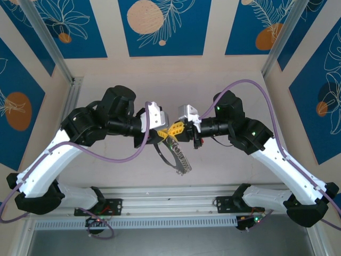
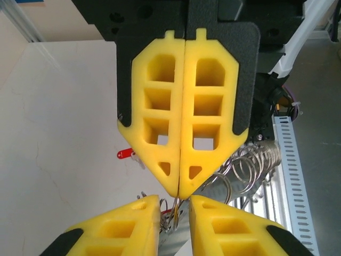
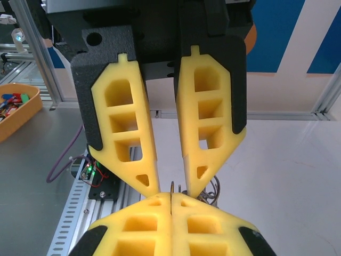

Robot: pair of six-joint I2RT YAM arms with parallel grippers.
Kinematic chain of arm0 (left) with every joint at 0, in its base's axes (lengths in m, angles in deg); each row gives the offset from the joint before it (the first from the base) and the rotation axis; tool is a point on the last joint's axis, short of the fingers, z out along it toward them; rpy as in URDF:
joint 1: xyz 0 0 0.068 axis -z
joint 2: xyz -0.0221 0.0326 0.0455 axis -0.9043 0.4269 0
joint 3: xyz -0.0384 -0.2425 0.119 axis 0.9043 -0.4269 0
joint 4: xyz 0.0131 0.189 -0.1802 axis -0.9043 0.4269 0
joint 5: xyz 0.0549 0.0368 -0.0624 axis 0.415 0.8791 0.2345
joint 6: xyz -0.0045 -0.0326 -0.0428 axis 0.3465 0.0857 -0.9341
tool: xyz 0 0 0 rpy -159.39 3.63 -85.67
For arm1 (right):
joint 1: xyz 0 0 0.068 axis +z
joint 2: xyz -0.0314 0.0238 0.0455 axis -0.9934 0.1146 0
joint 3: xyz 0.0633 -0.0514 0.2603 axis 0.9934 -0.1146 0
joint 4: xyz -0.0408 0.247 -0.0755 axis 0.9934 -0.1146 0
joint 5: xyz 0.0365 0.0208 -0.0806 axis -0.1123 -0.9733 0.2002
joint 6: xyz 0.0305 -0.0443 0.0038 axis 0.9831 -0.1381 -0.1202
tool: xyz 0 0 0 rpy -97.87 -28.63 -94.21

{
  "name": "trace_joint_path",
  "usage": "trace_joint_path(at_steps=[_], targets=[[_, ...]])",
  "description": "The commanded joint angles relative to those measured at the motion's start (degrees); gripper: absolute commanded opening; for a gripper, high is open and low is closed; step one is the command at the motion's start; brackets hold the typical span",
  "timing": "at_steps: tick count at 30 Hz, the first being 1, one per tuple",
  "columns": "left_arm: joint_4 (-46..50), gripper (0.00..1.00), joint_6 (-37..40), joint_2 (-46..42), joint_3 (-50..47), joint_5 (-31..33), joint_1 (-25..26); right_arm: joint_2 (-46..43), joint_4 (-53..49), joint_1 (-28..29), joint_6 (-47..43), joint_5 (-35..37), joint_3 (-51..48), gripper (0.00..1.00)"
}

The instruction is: Put the keys on the keyring

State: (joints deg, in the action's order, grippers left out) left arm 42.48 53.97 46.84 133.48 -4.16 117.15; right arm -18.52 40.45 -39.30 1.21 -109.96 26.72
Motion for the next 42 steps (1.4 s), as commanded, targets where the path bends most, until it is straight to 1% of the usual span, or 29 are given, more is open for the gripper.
trace_joint_path(at_steps=[1, 15, 19, 21, 25, 29, 42], targets=[[3.35, 0.23, 1.13, -0.76, -1.06, 2.03, 0.64, -2.34, 4.08, -0.2, 0.33, -1.04, 0.13, 0.0], [3.3, 0.26, 0.1, -1.64, -0.7, 2.28, 0.67, -2.96, 4.25, -0.51, 0.21, -0.9, -0.58, 0.0], [2.12, 0.39, -0.76, -2.39, 0.15, 1.51, 0.68, -3.13, 4.73, -0.54, 0.41, -0.95, -0.84, 0.0], [0.56, 0.41, -1.15, -3.34, -0.39, 1.2, 0.69, -3.13, 4.81, -0.66, 0.5, -0.95, -0.83, 0.0], [-0.68, 0.4, -1.43, -3.76, -0.73, 0.65, 0.68, -3.22, 4.89, -0.61, 0.63, -1.19, -0.83, 0.0], [-1.6, 0.35, -1.43, -3.56, -0.62, -0.74, 0.67, -3.21, 5.08, -0.61, 0.8, -1.64, -0.76, 0.0], [-3.36, 0.33, -1.43, -1.13, -0.73, -3.41, 0.67, -3.17, 5.64, -0.61, 1.01, -1.98, -1.07, 0.0]])
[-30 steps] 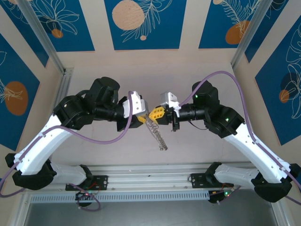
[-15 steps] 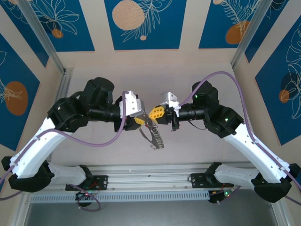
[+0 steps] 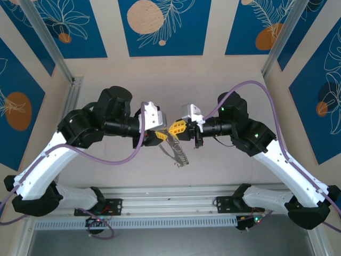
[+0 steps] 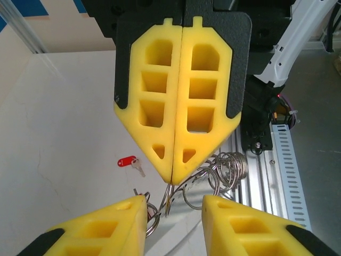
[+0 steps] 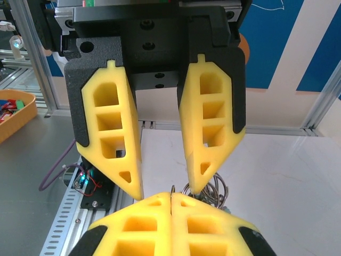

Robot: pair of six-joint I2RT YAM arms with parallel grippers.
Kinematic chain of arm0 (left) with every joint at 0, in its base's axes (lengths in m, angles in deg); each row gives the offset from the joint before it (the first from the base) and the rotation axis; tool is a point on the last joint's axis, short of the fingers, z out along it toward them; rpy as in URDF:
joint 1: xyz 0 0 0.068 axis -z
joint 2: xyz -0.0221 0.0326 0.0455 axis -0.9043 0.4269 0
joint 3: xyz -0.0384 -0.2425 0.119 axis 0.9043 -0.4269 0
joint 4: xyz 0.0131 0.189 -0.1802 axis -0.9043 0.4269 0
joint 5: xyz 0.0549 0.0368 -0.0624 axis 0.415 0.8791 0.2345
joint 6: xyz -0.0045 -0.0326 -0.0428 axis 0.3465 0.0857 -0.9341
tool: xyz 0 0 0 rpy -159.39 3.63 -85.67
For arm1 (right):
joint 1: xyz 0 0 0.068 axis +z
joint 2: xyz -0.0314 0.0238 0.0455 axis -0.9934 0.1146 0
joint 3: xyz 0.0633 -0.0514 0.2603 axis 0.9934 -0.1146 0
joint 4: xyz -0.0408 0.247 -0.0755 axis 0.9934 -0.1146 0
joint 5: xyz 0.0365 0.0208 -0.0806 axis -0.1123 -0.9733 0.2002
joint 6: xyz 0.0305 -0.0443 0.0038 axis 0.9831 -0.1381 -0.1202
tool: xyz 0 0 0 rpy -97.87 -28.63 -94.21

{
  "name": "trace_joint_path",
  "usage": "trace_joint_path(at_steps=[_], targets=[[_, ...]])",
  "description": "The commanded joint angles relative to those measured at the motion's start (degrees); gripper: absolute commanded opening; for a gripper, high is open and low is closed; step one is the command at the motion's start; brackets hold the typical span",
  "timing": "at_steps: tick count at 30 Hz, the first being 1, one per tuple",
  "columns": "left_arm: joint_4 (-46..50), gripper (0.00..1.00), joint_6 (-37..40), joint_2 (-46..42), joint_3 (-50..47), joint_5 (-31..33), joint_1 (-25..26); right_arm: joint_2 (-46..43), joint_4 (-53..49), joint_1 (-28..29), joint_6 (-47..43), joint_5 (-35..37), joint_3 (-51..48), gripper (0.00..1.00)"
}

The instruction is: Put the keys on the keyring

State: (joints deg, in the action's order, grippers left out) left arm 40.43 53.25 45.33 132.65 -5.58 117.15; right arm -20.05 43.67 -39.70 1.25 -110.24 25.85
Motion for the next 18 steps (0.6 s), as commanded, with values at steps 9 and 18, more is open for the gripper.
trace_joint_path(at_steps=[9, 18], targets=[[-1.31, 0.0, -0.61, 0.48, 0.01, -1.72, 0.67, -2.12, 2.43, -0.4, 0.98, -1.58, -0.57, 0.0], [-2.1, 0.0, -0.36, -0.38, -1.18, 0.48, 0.68, -2.19, 2.45, -0.48, 1.1, -0.78, -1.12, 0.16]])
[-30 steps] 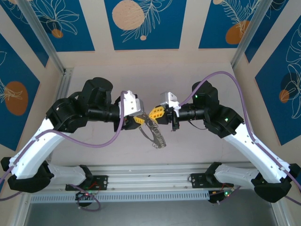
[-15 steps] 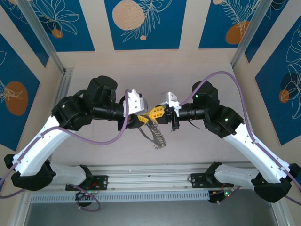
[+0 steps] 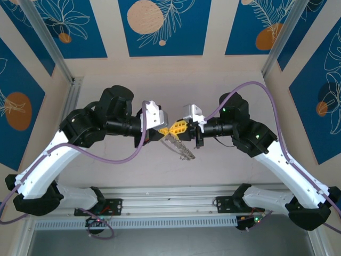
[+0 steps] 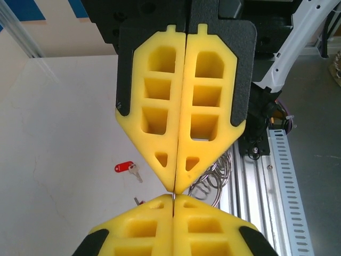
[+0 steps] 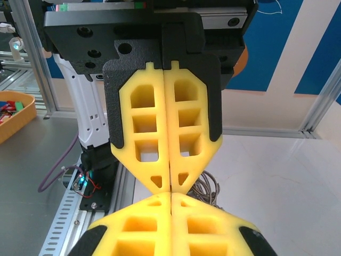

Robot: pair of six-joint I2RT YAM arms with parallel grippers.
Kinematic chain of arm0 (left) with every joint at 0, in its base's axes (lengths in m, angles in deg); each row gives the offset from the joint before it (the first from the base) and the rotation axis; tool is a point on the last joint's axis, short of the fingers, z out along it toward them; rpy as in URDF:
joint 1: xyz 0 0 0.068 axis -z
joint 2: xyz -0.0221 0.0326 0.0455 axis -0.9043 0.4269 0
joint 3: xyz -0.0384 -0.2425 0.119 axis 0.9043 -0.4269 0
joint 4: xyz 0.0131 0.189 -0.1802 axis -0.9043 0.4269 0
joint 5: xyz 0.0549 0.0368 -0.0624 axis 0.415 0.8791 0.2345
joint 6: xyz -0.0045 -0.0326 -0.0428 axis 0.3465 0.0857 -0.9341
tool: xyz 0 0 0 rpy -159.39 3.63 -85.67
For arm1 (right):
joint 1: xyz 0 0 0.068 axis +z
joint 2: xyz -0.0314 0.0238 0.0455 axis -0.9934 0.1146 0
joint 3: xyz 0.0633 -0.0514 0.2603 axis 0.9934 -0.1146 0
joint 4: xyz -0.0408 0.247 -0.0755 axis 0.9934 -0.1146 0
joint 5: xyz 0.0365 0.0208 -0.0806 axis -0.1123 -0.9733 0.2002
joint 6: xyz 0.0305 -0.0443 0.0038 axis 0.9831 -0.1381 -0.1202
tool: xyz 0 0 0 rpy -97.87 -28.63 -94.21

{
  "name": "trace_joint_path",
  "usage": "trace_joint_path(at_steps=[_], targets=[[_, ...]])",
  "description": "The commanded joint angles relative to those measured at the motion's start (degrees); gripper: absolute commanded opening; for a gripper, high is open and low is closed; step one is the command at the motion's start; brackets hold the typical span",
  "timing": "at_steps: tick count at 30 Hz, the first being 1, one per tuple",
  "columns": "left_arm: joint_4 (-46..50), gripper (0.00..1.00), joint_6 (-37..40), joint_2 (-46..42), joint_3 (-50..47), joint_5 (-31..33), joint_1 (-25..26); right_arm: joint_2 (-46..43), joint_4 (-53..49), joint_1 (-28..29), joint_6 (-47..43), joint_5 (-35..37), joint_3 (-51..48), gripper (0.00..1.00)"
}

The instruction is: Put the keys on the keyring

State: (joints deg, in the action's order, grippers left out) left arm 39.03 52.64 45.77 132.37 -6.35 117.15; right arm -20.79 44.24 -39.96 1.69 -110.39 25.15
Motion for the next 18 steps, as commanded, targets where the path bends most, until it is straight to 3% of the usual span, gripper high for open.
trace_joint_path(at_steps=[1, 4, 7, 11, 18], targets=[[-1.39, 0.0, 0.13, -1.17, -1.24, 2.39, 0.62, -1.64, 1.87, -0.22, 1.07, 0.03, -0.7, 0.27], [-2.32, 0.0, -0.03, -1.81, -2.04, 4.45, 0.64, -2.96, 2.2, -0.46, 2.78, 3.17, -1.86, 0.58], [-2.93, 0.0, -0.18, -2.2, -3.18, 5.05, 0.53, -4.89, 2.74, -1.31, 4.63, 4.18, -3.32, 0.76], [-3.71, 0.0, -0.8, -2.81, -4.4, 5.09, 0.4, -7.97, 2.93, -2.83, 6.87, 6.49, -5.45, 0.77], [-5.64, 0.0, -1.92, -5.9, -7.44, 3.97, 0.35, -8.25, -4.77, -10.92, 15.03, 19.79, -6.66, 0.71]])
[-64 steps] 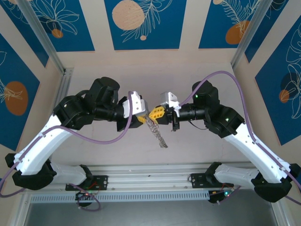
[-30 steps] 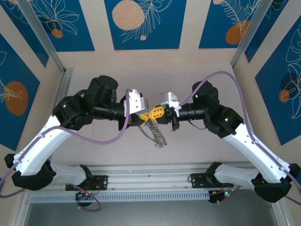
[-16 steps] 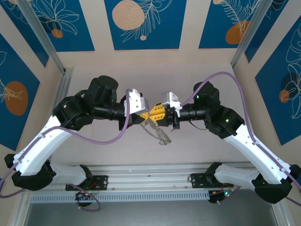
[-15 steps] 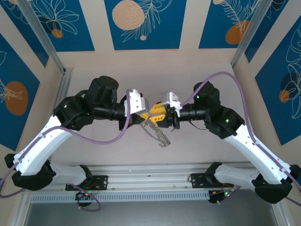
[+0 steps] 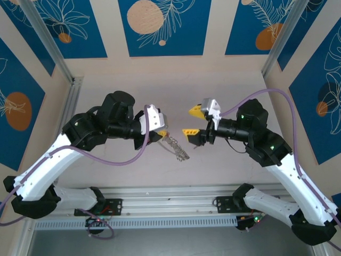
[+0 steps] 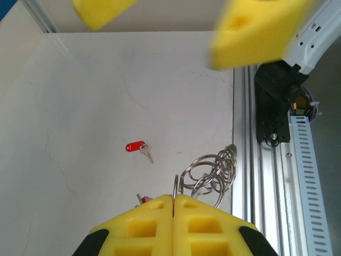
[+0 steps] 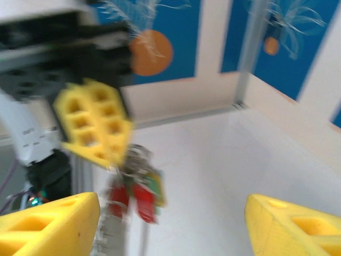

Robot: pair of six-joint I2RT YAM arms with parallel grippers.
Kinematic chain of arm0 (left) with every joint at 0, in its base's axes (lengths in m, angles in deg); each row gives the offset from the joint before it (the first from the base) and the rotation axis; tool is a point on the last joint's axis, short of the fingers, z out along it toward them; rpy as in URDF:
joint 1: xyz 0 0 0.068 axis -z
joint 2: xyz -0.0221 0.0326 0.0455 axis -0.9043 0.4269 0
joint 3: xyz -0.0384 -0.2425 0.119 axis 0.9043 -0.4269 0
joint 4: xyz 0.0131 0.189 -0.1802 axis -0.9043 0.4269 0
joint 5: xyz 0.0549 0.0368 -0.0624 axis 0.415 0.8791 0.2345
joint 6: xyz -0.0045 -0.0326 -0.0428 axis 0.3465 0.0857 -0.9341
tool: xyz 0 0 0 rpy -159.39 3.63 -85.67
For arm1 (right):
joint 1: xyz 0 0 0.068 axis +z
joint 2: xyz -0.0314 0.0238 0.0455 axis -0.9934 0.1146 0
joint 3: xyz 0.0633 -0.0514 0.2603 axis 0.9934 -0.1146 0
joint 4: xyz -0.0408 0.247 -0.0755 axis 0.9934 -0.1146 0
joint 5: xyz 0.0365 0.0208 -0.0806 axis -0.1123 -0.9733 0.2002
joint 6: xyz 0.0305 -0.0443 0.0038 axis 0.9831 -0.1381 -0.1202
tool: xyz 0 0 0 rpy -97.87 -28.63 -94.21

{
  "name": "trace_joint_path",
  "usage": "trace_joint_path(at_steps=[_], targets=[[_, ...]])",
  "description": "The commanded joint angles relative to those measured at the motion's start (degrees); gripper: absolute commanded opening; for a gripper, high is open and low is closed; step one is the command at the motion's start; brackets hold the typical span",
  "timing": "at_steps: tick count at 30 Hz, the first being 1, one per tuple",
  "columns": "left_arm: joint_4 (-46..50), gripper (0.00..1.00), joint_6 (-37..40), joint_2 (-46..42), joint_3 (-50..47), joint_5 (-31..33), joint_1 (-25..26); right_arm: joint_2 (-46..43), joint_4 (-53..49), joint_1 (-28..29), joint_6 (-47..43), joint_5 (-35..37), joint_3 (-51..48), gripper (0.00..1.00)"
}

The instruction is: Put the keys on the keyring

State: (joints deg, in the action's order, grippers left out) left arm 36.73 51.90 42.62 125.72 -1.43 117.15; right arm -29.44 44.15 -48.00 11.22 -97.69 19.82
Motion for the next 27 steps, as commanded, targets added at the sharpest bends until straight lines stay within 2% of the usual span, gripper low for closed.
trace_joint_path(at_steps=[1, 6, 9, 11, 13, 15, 18, 23, 27], targets=[[-3.63, 0.0, -1.17, -3.37, -1.49, -0.91, 0.31, 0.69, -5.35, -5.08, 8.29, 7.53, -2.42, 0.7], [-4.1, 0.0, -1.01, -5.12, -4.49, 0.18, 0.01, 2.79, -8.3, -13.32, 21.53, 7.43, -11.02, 0.61], [-5.64, 0.0, -1.47, -6.51, -7.02, -0.98, -0.76, 3.16, -8.32, -14.15, 25.17, 7.96, -16.05, 0.56], [-6.03, 0.0, -1.63, -7.09, -8.05, -1.56, -1.41, 2.1, -5.61, -13.5, 25.43, 4.66, -17.49, 0.53], [-5.7, 0.0, -1.71, -7.14, -8.35, -2.35, -2.24, -2.63, 1.83, -9.56, 22.33, 1.45, -19.05, 0.53], [-4.94, 0.0, -1.63, -7.18, -8.2, -3.26, -2.96, -8.15, 7.73, -2.97, 16.37, 2.18, -20.18, 0.54], [-3.54, 0.0, -1.5, -6.75, -7.36, -4.4, -3.44, -10.21, 6.4, 3.79, 7.94, 0.59, -17.48, 0.52], [0.76, 0.0, -1.54, -4.12, -3.42, -6.91, -3.46, -7.51, 2.58, 9.5, 0.33, -3.68, -11.69, 0.41], [4.6, 0.0, -2.2, -2.49, 0.03, -8.85, -3.51, -3.92, 2.64, 10.45, -3.54, -6.87, -7.82, 0.34]])
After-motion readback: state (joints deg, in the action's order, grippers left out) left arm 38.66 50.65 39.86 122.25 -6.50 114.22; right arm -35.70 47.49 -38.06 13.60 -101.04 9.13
